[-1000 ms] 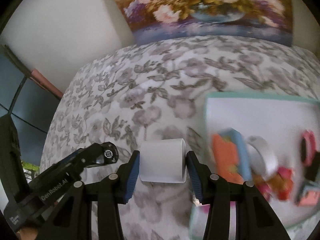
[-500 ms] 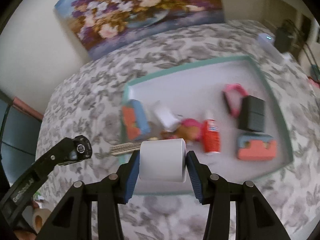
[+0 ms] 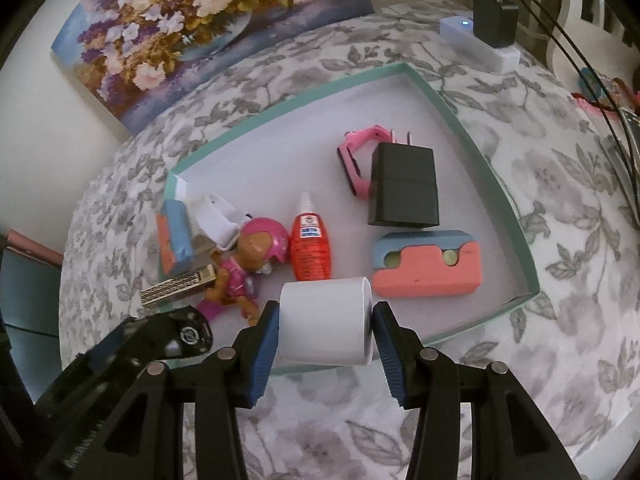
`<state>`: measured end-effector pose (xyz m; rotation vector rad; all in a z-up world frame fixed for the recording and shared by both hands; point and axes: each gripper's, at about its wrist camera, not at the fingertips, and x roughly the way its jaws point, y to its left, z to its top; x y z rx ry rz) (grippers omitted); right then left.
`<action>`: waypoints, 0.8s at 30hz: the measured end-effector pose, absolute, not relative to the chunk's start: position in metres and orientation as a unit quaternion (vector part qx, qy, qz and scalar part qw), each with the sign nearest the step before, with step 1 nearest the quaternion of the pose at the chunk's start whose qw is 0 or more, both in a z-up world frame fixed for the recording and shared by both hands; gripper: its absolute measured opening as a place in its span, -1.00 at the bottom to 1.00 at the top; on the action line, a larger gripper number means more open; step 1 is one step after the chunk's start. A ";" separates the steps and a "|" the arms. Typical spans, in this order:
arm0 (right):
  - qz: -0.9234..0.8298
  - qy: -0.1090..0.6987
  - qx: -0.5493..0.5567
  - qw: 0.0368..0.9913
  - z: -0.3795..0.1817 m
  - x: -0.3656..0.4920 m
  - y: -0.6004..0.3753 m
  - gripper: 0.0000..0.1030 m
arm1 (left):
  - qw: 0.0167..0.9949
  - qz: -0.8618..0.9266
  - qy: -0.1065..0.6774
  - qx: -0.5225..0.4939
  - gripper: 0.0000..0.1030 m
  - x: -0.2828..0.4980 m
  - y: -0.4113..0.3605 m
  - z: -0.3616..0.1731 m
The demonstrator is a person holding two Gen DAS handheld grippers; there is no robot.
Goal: Organize rigid objects
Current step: 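Carry the toy car and white charger cube into the tray and release them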
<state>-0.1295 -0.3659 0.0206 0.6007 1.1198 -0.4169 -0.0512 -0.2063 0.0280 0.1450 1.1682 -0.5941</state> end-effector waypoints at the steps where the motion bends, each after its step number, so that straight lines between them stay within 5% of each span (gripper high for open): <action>1: -0.194 0.521 0.279 0.783 0.019 -0.129 -0.367 -0.03 | 0.788 -0.276 0.545 0.070 0.07 -0.051 -0.208 0.025; 16: -0.208 0.517 0.259 0.789 0.021 -0.129 -0.361 0.13 | 0.795 -0.270 0.537 0.081 0.11 -0.054 -0.197 0.027; 24: -0.219 0.521 0.225 0.794 0.024 -0.138 -0.344 0.58 | 0.813 -0.220 0.532 0.085 0.72 -0.046 -0.174 0.022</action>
